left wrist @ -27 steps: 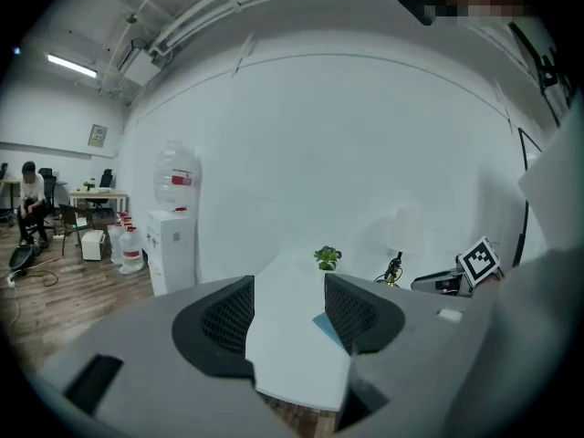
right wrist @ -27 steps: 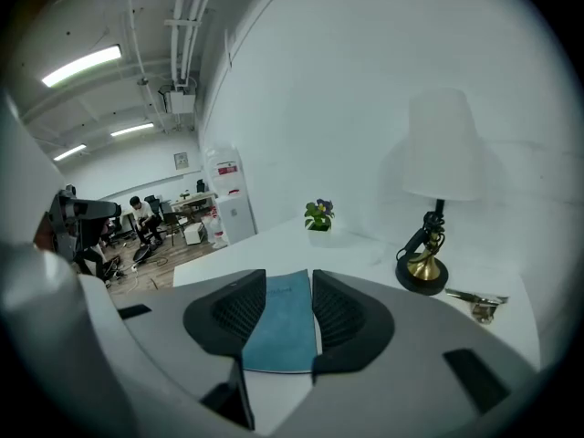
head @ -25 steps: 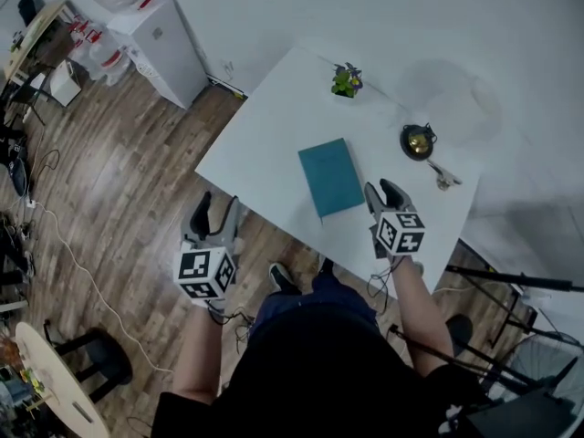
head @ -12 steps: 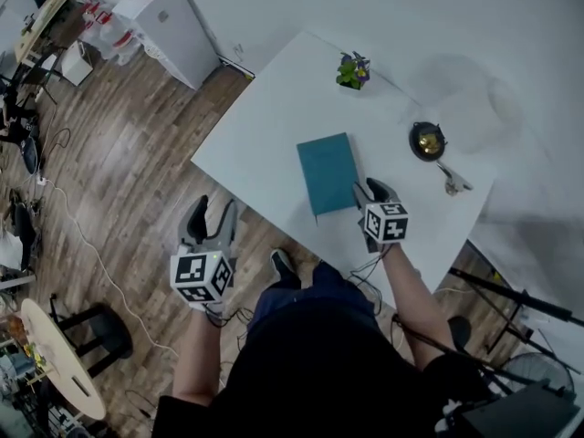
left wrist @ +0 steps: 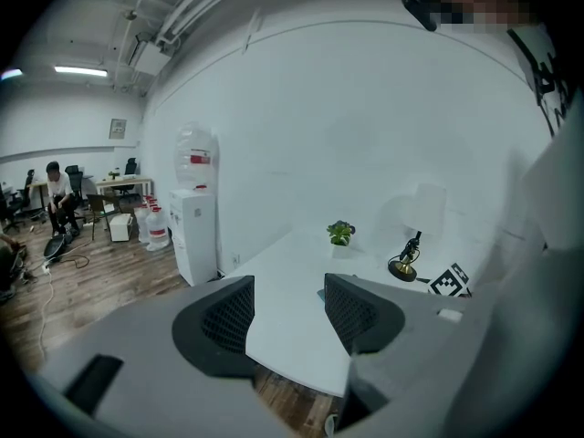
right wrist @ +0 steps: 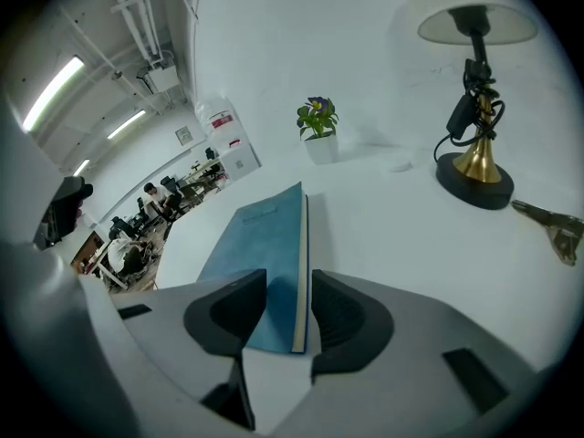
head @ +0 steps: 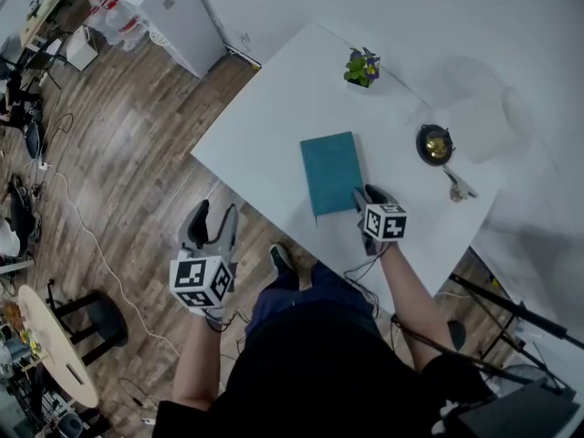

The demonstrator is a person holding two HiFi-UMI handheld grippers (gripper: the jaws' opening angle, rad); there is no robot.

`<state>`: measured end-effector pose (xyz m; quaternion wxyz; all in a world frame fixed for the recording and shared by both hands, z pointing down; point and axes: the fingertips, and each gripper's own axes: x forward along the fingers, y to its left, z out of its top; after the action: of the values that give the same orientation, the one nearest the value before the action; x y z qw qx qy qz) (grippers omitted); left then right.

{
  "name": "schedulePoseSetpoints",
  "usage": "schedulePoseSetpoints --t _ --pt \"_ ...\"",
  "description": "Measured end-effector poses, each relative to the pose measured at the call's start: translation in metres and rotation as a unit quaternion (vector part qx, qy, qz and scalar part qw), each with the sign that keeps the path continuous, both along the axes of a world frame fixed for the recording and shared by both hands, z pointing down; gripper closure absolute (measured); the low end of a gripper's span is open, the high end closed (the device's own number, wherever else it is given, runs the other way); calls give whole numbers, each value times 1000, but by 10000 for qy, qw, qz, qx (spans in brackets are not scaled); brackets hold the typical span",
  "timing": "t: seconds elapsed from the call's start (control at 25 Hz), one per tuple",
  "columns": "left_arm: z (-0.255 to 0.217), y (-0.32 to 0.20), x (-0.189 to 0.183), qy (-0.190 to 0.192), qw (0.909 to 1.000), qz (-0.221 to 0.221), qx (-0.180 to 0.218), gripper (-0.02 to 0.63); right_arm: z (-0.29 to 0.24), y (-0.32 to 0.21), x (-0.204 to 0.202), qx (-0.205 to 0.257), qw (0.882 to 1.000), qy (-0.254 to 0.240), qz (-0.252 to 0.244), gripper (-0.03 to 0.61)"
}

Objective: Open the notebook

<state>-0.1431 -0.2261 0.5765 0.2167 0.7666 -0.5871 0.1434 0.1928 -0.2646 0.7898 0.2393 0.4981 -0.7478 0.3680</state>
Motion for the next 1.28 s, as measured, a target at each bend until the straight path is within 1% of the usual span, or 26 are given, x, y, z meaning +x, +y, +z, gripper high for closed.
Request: schedulePoseSetpoints --t 0.12,0.24,0.36,0.48,0.64,1.0,1.28 --pt "0 3 -1 16 10000 -9 -37 376 5 4 -5 -99 9999 26 -97 430" --pt "1 3 -3 42 10000 -42 -48 377 6 -1 -6 -116 9997 163 -139 459" --pt "2 6 -7 67 9999 -62 -73 379 1 -3 -6 -117 9996 236 -39 471" --pt "0 10 -11 112 9999 -58 -71 380 -6 -1 -4 -64 9996 273 41 513" --pt "-3 12 -13 180 9998 -21 -22 382 -20 -1 -4 31 9998 125 157 546" --pt "-13 21 -21 332 9994 104 82 385 -61 8 -21 337 9993 -82 149 563" --pt "-13 30 -37 470 9988 136 79 388 -101 14 -53 638 9979 -70 41 563"
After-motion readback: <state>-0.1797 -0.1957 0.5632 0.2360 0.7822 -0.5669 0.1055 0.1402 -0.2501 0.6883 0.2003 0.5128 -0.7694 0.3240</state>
